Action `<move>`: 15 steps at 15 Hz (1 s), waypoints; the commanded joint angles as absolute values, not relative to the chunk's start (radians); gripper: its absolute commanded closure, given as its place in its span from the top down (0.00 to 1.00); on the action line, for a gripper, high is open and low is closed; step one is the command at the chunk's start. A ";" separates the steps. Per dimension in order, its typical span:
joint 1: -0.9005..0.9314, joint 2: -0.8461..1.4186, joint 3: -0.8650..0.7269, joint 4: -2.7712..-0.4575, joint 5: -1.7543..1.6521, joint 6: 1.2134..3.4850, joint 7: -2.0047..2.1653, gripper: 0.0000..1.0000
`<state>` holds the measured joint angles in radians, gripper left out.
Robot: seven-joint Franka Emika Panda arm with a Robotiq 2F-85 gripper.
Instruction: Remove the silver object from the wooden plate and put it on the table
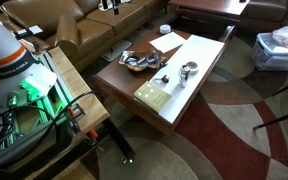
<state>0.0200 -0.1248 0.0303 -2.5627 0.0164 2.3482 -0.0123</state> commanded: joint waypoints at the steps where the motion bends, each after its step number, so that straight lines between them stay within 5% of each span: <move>1: 0.024 -0.109 0.030 -2.552 0.016 2.346 -0.010 1.00; 6: 0.051 0.033 0.040 -2.513 0.125 2.431 -0.058 1.00; 15: 0.017 0.584 0.205 -2.323 0.367 2.913 -0.288 1.00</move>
